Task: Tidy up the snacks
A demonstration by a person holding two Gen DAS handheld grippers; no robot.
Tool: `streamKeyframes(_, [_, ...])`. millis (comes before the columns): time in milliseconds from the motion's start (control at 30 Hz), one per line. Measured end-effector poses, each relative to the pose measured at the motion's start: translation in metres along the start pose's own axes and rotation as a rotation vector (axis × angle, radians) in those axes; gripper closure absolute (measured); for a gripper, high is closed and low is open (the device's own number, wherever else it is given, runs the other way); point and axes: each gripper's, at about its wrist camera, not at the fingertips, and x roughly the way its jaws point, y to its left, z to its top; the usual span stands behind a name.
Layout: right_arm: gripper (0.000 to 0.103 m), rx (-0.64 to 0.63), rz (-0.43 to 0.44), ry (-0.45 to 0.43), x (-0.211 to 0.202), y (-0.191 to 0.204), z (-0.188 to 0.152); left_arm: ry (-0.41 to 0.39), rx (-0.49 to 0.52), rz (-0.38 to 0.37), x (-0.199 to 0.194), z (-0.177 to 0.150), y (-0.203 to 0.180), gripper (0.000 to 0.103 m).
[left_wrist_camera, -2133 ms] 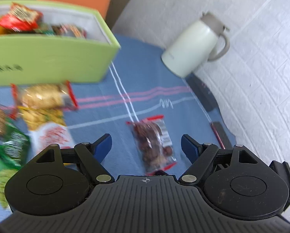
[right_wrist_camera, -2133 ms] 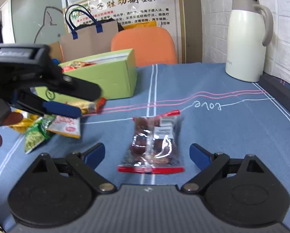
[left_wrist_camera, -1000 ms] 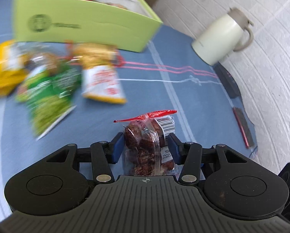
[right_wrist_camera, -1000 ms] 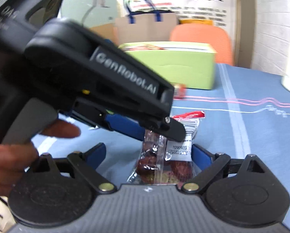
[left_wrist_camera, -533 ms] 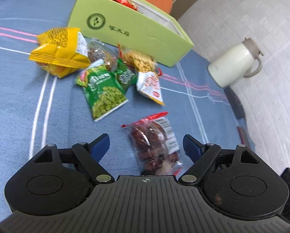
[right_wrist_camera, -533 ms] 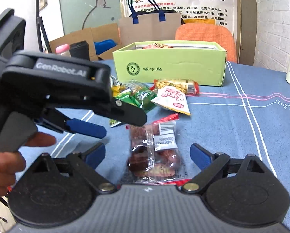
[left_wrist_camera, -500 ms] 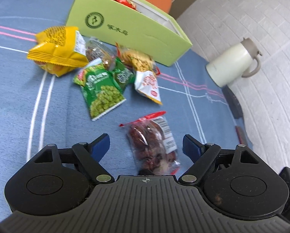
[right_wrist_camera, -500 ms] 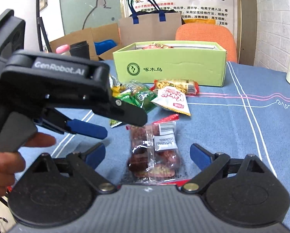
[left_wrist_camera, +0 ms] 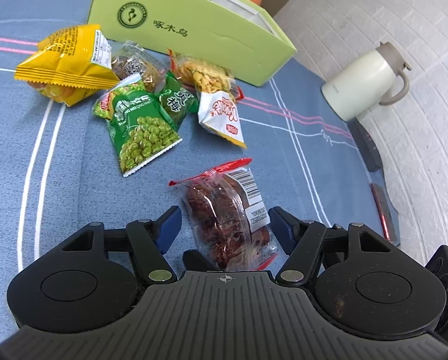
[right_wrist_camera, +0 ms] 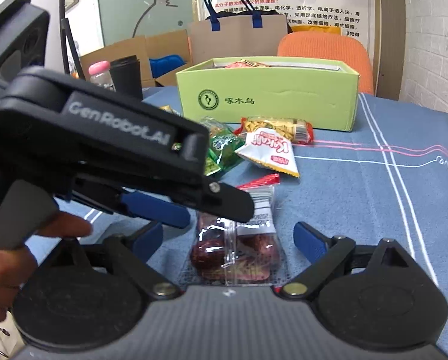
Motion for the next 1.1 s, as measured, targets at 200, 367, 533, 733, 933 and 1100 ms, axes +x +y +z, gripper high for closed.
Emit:
streamKeyframes(200, [0.009, -0.009, -0.01, -0.013, -0.004, -0.004, -0.002, 0.01, 0.027, -0.002, 0.0, -0.004, -0.003, 0.055])
streamKeyframes(367, [0.01, -0.047, 0.029, 0.01, 0.008, 0.004, -0.004, 0.005, 0.064, 0.007, 0.006, -0.004, -0.008, 0.064])
streamKeyframes(533, [0.028, -0.075, -0.007, -0.018, 0.002, 0.014, -0.007, -0.035, 0.069, 0.06, 0.0, -0.006, -0.008, 0.084])
streamKeyframes(733, [0.028, -0.04, -0.029, -0.097, -0.017, 0.003, 0.021, -0.071, 0.073, -0.02, -0.016, 0.015, -0.023, 0.084])
streamKeyframes(933, [0.026, -0.092, -0.052, -0.195, -0.006, -0.02, 0.093, -0.169, 0.119, -0.076, -0.023, 0.083, -0.055, 0.083])
streamKeyframes(1100, [0.025, -0.074, -0.015, -0.209, 0.046, -0.056, 0.177, -0.234, 0.16, -0.039, -0.006, 0.174, -0.074, 0.082])
